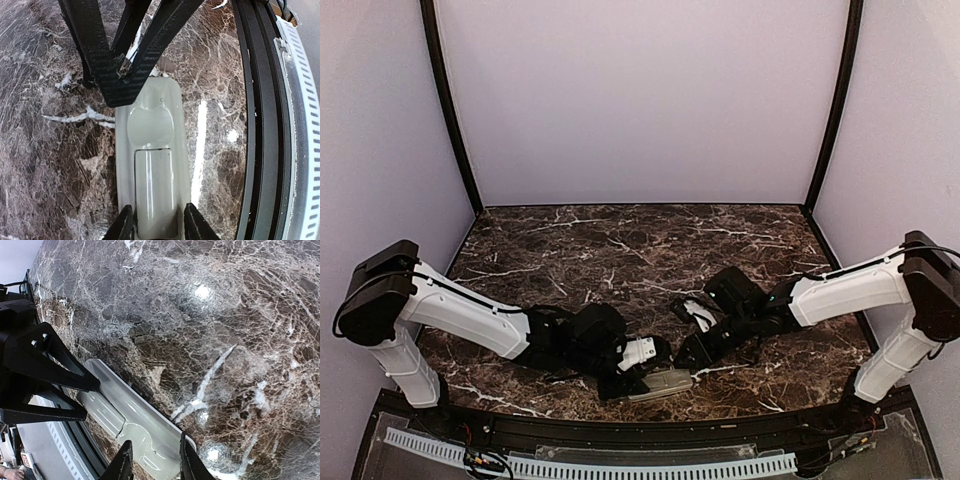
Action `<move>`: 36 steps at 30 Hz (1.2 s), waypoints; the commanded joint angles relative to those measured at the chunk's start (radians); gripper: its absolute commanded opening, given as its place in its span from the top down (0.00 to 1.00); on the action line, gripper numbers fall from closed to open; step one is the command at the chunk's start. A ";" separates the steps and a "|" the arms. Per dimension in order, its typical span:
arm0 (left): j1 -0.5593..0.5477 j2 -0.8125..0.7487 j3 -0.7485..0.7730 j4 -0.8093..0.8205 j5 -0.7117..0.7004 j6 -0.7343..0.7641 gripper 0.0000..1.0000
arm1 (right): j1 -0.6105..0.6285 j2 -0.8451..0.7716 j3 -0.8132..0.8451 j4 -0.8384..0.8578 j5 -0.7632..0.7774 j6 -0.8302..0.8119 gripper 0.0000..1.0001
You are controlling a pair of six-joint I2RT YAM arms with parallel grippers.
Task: Load the batteries into the remote control
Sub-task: Adjust the battery cover on the remote control.
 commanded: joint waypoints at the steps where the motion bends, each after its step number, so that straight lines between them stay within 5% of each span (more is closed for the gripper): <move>1: 0.001 0.006 0.005 -0.042 0.012 -0.001 0.67 | -0.004 0.020 0.022 0.027 -0.010 -0.009 0.71; 10: 0.001 0.006 0.006 -0.039 0.027 -0.013 0.62 | -0.004 0.019 0.033 0.017 -0.013 -0.014 0.70; 17: 0.003 -0.043 -0.011 -0.021 0.005 -0.009 0.41 | -0.004 0.000 0.061 -0.009 -0.014 -0.018 0.71; 22: 0.023 -0.139 -0.049 0.015 0.013 -0.042 0.33 | -0.004 0.025 0.077 0.076 -0.132 0.039 0.95; 36: 0.090 -0.509 -0.343 0.110 -0.215 -0.321 0.37 | 0.102 0.199 0.220 0.150 -0.285 0.067 1.00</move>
